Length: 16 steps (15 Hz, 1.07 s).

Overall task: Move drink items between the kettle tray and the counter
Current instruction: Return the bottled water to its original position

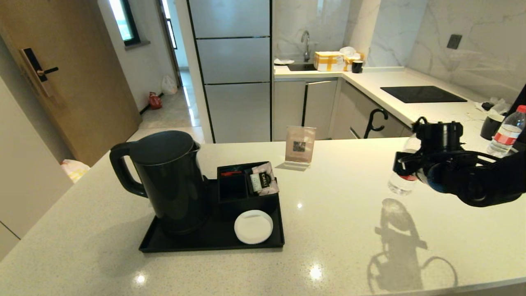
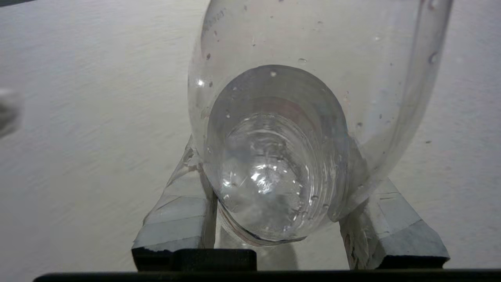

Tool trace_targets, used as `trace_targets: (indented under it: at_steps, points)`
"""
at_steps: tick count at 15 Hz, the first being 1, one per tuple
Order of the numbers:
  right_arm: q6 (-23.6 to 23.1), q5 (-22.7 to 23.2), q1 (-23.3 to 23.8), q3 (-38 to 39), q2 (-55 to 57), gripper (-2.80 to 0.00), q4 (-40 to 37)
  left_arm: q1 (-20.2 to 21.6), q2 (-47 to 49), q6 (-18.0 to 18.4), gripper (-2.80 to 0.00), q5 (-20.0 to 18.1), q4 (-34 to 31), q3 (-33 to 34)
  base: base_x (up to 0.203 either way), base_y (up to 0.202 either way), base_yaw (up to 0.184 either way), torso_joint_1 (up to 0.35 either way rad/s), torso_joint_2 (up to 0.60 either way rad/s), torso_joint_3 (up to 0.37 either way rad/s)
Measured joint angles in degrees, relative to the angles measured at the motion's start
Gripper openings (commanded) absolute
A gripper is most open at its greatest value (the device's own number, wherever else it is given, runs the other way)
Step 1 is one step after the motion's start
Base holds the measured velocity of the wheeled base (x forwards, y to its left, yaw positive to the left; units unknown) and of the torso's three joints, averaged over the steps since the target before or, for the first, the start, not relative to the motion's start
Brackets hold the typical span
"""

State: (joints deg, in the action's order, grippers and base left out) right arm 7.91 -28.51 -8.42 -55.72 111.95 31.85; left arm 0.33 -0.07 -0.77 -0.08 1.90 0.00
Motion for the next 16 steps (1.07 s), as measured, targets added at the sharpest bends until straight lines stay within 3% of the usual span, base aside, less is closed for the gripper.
trace_targets:
  at_steps: [4, 7, 11, 16]
  points:
    - [0.0, -7.02, -21.34, -4.09, -2.13, -2.8, -3.39, -0.08, 0.0, 0.0, -2.8, -0.02, 0.0, 0.0, 0.0, 0.0, 0.0, 0.0, 0.0, 0.0]
    - [0.02, -11.27, -32.44, -10.89, 0.43, -2.8, -4.86, 0.0, 0.0, 0.03, -2.8, -0.02, 0.0, 0.0, 0.0, 0.0, 0.0, 0.0, 0.0, 0.0]
    - [0.11, -13.18, -40.32, -19.51, 6.73, -2.8, -6.08, 0.0, 0.0, 0.02, -2.8, -0.02, 0.0, 0.0, 0.0, 0.0, 0.0, 0.0, 0.0, 0.0]
    - [1.16, -14.2, -45.35, -24.12, 12.08, -2.8, -7.34, -0.02, 0.0, -0.01, -2.8, -0.02, 0.0, 0.0, 0.0, 0.0, 0.0, 0.0, 0.0, 0.0]
